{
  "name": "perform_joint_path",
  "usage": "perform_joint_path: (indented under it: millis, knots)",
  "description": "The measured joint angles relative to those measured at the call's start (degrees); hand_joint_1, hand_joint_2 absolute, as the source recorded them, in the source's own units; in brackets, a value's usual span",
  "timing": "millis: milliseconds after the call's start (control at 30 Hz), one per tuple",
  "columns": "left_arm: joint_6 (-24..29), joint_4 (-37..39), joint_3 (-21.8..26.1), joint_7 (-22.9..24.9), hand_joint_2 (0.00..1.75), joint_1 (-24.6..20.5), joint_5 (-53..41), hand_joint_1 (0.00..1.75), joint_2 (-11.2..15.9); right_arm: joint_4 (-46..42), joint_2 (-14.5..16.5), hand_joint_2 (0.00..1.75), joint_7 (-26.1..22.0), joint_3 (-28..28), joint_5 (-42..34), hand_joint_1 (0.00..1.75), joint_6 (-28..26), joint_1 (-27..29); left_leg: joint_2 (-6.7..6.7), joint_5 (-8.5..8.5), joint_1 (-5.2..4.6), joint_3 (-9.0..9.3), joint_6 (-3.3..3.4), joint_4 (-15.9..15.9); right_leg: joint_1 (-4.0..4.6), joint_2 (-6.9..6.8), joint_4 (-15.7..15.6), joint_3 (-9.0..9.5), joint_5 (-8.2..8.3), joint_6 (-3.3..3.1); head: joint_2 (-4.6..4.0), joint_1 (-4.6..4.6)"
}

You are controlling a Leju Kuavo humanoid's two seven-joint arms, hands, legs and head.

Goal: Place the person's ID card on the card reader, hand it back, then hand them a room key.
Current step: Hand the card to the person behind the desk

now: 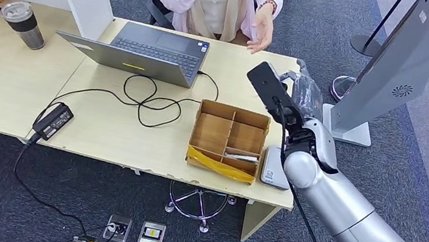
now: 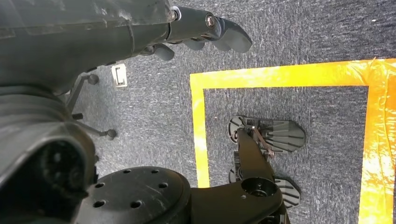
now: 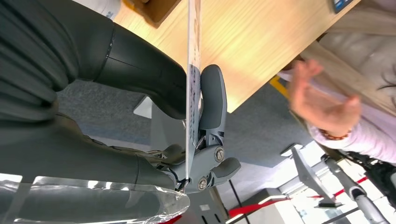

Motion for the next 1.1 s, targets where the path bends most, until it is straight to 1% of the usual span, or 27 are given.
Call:
perform_joint_path:
  millis: [200,333,867,1000,1100]
  knots:
    - [0.13,0.0,-0.1,0.48,0.0,0.0,0.58,0.0,0.3,0.8,2.4,1.75,-0.22,1.41,-0.02,1.75,-0.03,-1.53,0.0,0.01,0.0,0.0,-0.02,0.0,0.0,0.0,0.0,-0.01,0.0,0.0,0.0,0.01]
    - [0.09,0.0,-0.44,0.74,0.0,0.01,0.75,0.0,0.33,1.44,3.32,1.75,-0.42,2.17,-0.07,1.75,-0.03,-2.31,0.0,0.01,0.0,0.0,-0.02,0.0,0.0,-0.01,0.0,-0.01,0.0,0.0,0.0,0.0]
    - [-0.3,0.0,-1.51,0.82,0.0,0.01,1.02,0.0,0.33,3.37,3.41,1.75,0.25,3.24,-0.9,1.75,-0.2,-3.32,0.0,0.01,-0.01,0.01,-0.02,0.0,0.0,0.0,0.0,-0.03,0.0,0.0,0.0,0.01]
    - [-0.35,0.0,-1.81,0.92,0.0,0.01,1.02,0.0,0.33,3.82,3.32,0.0,0.27,3.25,-1.04,0.0,-0.2,-3.31,0.0,0.01,-0.01,0.01,-0.02,0.0,-0.01,0.01,0.0,-0.04,0.0,0.0,0.0,0.01]
    - [-0.27,0.0,-2.08,1.13,0.0,0.01,1.04,0.0,0.34,4.1,3.22,0.0,-0.81,3.27,-1.9,0.0,0.19,-3.26,0.0,0.01,-0.01,0.01,-0.02,0.0,-0.01,0.02,0.0,-0.04,0.0,0.0,0.0,0.01]
